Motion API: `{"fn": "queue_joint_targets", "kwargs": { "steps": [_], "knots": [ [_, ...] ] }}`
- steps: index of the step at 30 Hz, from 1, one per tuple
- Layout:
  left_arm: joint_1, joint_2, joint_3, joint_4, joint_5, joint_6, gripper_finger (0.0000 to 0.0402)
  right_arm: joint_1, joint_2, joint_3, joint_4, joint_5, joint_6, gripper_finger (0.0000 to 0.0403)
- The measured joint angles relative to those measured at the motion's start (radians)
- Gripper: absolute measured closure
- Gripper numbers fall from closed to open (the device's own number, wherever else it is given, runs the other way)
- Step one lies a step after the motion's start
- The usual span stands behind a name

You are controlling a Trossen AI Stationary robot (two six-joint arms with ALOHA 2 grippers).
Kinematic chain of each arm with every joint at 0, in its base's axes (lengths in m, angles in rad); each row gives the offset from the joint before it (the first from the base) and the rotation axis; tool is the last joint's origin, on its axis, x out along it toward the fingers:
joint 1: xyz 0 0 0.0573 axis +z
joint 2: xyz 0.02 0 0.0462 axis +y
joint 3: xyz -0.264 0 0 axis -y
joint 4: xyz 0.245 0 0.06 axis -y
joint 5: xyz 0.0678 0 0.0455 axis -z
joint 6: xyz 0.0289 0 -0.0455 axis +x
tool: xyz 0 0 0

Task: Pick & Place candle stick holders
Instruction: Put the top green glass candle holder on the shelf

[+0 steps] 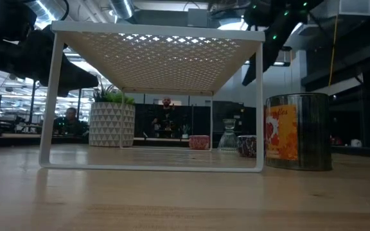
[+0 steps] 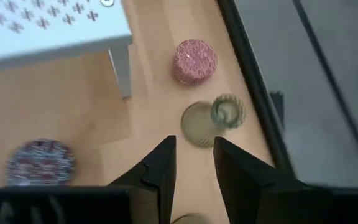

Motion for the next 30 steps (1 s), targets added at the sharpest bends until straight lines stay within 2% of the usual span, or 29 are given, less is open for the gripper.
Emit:
{"fn": "queue_joint_targets", "kwargs": {
  "steps": [5,10,18,23,30],
  "knots": [
    [0.0,0.0,0.0,0.0,0.0,0.0,0.0294,-0.001,0.065,0.0,0.122,0.064,-0.119,0.0291],
    [0.0,0.0,0.0,0.0,0.0,0.0,0.0294,-0.028,0.138,0.0,0.159,0.062,-0.167,0.029],
    [0.0,0.0,0.0,0.0,0.0,0.0,0.0294,-0.066,0.228,0.0,0.161,0.059,-0.166,0.029],
    [0.0,0.0,0.0,0.0,0.0,0.0,0.0294,-0.065,0.234,0.0,0.168,-0.022,-0.156,0.029],
    [0.0,0.0,0.0,0.0,0.0,0.0,0.0294,-0.077,0.264,0.0,0.205,-0.025,-0.156,0.029]
  ]
}}
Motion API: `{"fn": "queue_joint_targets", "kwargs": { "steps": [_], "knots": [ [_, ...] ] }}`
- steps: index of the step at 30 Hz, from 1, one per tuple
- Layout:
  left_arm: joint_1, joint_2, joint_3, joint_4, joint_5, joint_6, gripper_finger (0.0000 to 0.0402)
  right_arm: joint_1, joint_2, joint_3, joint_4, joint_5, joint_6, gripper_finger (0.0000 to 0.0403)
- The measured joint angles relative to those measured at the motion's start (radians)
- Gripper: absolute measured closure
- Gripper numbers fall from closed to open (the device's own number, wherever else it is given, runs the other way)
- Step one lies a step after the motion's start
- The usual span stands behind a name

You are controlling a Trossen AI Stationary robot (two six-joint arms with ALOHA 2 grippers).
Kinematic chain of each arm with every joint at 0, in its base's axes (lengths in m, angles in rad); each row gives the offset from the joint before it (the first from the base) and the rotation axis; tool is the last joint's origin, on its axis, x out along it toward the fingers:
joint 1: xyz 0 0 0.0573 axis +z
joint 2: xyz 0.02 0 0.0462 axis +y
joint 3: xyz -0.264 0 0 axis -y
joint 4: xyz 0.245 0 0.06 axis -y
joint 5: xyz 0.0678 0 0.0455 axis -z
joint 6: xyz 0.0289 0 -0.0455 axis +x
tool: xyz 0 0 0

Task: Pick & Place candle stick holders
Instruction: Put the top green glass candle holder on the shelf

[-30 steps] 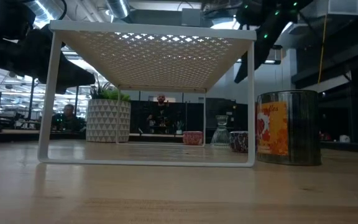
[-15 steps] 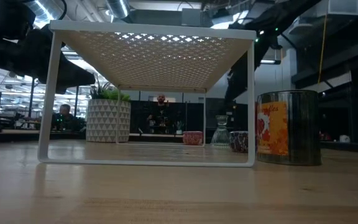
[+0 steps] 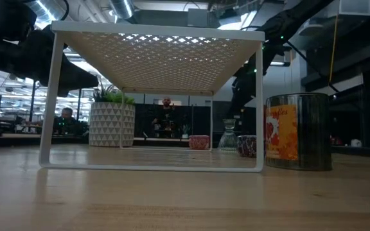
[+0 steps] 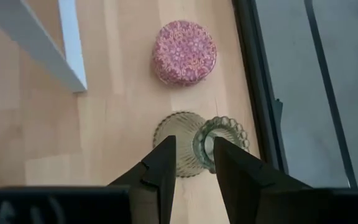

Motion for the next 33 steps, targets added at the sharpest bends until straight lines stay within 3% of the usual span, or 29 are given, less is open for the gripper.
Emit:
{"fn": "queue_joint_targets", "kwargs": {
  "steps": [11,19,23,33],
  "knots": [
    [0.0,0.0,0.0,0.0,0.001,0.0,0.0294,-0.017,0.082,0.0,0.052,0.03,0.001,0.0296],
    [0.0,0.0,0.0,0.0,0.002,0.0,0.0294,-0.007,0.08,0.003,0.045,0.06,0.027,0.0375],
    [0.0,0.0,0.0,0.0,0.003,0.0,0.0294,0.007,0.079,0.004,0.033,0.103,0.056,0.0377],
    [0.0,0.0,0.0,0.0,0.003,0.0,0.0294,0.011,0.083,0.216,-0.27,0.126,0.089,0.0377]
  ]
}}
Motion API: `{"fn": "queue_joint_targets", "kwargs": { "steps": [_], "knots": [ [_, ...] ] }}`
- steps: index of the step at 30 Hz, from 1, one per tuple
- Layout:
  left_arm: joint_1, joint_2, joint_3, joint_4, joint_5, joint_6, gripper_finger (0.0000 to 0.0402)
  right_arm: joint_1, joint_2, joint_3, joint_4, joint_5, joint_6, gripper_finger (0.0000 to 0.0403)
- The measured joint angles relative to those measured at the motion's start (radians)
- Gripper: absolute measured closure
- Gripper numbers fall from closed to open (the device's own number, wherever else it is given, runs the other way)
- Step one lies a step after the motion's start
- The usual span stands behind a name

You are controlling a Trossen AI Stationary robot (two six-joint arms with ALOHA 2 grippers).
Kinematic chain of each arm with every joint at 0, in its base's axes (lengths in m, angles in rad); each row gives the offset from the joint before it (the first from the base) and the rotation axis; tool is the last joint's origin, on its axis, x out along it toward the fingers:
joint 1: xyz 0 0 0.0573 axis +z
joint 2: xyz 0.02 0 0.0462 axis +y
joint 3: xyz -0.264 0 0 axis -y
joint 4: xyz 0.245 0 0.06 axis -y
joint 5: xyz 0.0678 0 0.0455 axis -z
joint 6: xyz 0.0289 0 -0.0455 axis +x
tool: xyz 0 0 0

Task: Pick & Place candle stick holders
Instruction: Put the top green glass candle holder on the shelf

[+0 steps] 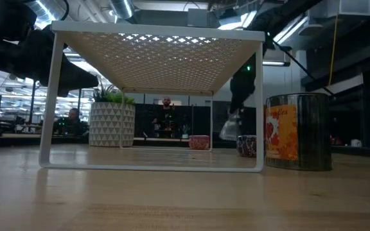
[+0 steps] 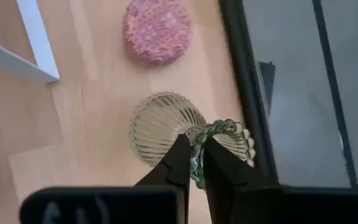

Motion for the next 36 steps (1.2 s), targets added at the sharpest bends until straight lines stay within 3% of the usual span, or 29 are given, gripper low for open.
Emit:
{"fn": "queue_joint_targets", "kwargs": {
  "steps": [8,17,25,36],
  "knots": [
    [0.0,0.0,0.0,0.0,0.0,0.0,0.0294,0.005,0.0,0.24,-0.189,0.07,0.019,0.0381],
    [0.0,0.0,0.0,0.0,0.0,0.0,0.0294,0.051,-0.002,0.454,-0.25,0.123,0.027,0.0381],
    [0.0,0.0,0.0,0.0,0.0,0.0,0.0294,0.193,-0.002,0.526,-0.241,0.18,-0.021,0.0381],
    [0.0,0.0,0.0,0.0,0.0,0.0,0.0294,0.378,-0.002,0.55,-0.22,0.179,-0.061,0.0381]
  ]
}}
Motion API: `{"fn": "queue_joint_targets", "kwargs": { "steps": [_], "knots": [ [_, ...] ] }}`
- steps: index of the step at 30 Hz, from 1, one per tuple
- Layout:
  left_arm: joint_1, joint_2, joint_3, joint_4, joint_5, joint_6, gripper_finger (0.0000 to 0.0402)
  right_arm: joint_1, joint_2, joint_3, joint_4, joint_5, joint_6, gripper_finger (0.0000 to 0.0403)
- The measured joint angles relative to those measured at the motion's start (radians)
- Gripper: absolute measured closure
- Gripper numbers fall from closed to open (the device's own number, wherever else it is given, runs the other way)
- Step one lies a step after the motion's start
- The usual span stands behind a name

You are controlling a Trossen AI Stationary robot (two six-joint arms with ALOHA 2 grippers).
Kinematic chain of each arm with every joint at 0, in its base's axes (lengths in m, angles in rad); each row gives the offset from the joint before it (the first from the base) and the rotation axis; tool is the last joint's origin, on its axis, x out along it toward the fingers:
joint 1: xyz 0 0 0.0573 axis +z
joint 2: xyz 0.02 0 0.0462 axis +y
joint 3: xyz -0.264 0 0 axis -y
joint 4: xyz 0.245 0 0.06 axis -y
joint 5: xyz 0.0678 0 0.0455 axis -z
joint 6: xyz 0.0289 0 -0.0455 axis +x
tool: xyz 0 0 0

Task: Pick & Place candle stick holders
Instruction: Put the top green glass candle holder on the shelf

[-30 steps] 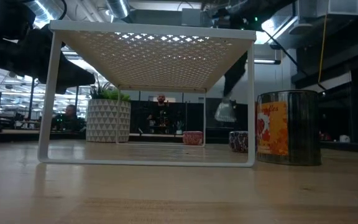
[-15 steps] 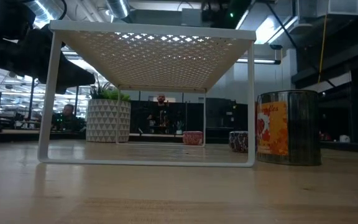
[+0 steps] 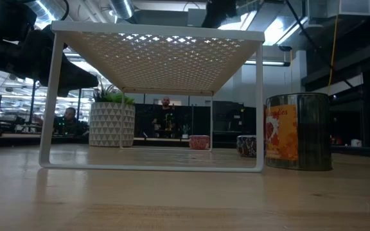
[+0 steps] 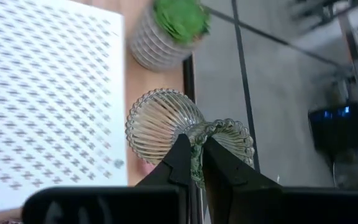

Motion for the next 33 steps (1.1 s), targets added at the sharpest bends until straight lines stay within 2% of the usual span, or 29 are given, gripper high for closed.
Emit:
{"fn": "queue_joint_targets", "kwargs": {
  "steps": [14,20,26,33],
  "knots": [
    [0.0,0.0,0.0,0.0,0.0,0.0,0.0294,0.15,0.009,0.002,-0.012,-0.004,0.0,0.0383],
    [0.0,0.0,0.0,0.0,0.0,0.0,0.0294,0.152,0.029,0.001,-0.103,-0.003,0.029,0.0383],
    [0.0,0.002,0.0,0.0,0.0,0.0,0.0294,0.131,0.068,0.002,-0.095,-0.008,0.028,0.0383],
    [0.0,0.006,0.0,-0.003,0.0,0.0,0.0294,0.129,0.11,0.002,-0.181,-0.001,0.043,0.0383]
  ]
}}
